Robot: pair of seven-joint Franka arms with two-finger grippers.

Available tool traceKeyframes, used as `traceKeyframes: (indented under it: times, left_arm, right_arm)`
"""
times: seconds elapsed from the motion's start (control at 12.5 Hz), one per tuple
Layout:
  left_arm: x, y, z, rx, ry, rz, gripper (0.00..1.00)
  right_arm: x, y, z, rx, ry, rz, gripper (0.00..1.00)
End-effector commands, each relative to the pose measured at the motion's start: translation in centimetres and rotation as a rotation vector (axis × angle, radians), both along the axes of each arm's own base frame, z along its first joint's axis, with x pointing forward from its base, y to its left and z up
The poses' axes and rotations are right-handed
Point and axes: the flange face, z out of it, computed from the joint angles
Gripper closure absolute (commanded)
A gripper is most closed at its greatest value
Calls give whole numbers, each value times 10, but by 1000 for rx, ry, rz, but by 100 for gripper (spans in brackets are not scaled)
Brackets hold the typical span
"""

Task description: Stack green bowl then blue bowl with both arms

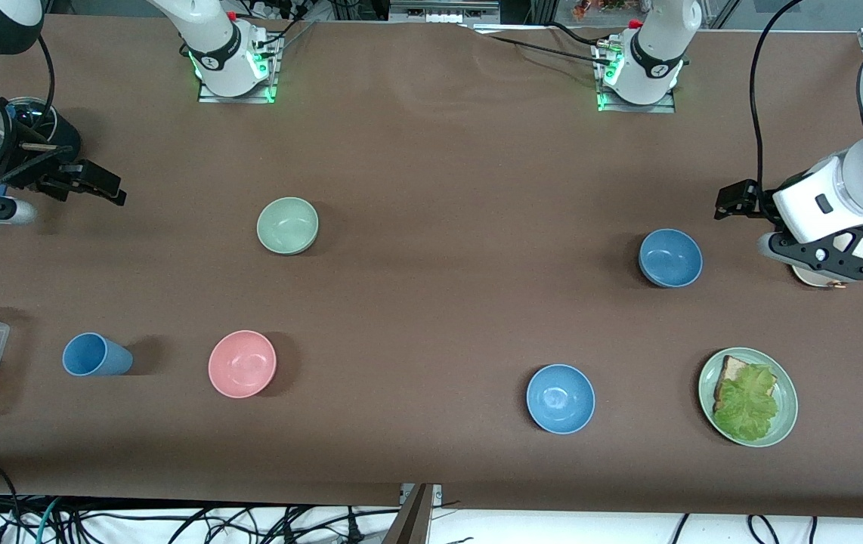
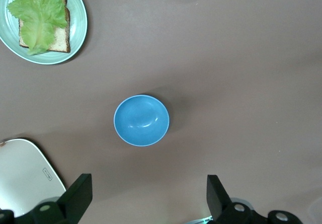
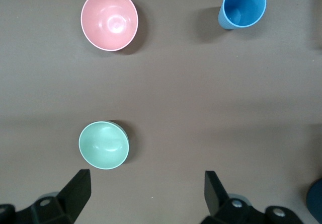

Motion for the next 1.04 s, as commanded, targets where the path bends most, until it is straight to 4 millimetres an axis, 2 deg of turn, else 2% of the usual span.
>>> traceKeyframes:
  times: [0.0, 0.48, 0.64, 0.96]
  left_arm:
    - [3, -1, 6, -7, -2, -7, 0]
    - [4, 1, 9, 11, -20, -2, 0]
    - [-10, -10, 15, 36, -36, -11, 0]
    - [-24, -12, 38, 46, -183, 18, 0]
  right_arm:
    - [-6, -3, 6, -10, 6, 16, 0]
    - [-7, -3, 4, -5, 10, 12, 0]
    - [-8, -3, 4, -5, 11, 14, 0]
    - [-8, -3, 3, -5, 13, 17, 0]
